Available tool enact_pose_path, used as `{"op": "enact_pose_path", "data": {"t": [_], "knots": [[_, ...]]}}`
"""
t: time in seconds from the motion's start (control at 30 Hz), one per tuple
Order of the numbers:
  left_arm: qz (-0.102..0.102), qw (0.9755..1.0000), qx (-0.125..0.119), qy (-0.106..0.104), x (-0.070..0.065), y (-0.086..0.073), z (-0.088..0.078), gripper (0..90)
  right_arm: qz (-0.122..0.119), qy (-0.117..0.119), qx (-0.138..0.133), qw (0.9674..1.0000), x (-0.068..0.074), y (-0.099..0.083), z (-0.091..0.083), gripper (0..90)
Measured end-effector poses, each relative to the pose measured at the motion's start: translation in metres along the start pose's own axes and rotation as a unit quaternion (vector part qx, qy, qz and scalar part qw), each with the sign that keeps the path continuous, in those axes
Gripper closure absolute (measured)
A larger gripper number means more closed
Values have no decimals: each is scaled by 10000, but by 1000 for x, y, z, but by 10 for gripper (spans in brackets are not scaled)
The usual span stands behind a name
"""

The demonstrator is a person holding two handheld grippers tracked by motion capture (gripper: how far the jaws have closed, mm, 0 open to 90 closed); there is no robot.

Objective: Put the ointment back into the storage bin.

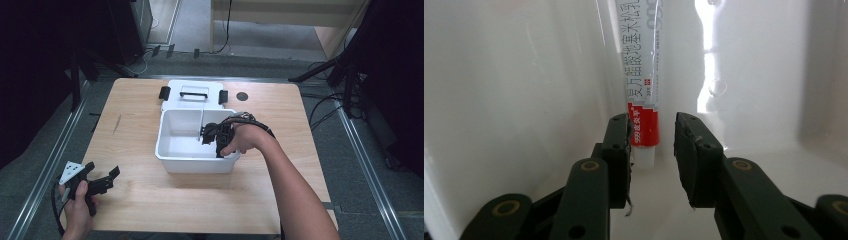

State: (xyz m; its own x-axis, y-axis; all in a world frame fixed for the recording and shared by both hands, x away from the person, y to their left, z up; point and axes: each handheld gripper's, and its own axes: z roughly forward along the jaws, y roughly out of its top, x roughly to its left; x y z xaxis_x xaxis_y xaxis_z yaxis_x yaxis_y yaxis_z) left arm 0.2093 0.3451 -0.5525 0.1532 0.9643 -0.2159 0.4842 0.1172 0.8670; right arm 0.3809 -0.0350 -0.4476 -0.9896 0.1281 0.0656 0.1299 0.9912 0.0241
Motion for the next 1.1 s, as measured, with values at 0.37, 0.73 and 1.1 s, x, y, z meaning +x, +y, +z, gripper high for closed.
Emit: {"op": "enact_pose_path", "data": {"t": [0.37,0.73,1.1], "knots": [[15,10000,6,12,0,0,0,0,182,-68,-361,9992,-1,-6,-19,649],[9,10000,-6,15,0,0,0,0,281,-181,-778,9964,1,-17,-57,684],[9,10000,-6,19,0,0,0,0,555,-247,-1103,9920,1,-41,-83,687]]}}
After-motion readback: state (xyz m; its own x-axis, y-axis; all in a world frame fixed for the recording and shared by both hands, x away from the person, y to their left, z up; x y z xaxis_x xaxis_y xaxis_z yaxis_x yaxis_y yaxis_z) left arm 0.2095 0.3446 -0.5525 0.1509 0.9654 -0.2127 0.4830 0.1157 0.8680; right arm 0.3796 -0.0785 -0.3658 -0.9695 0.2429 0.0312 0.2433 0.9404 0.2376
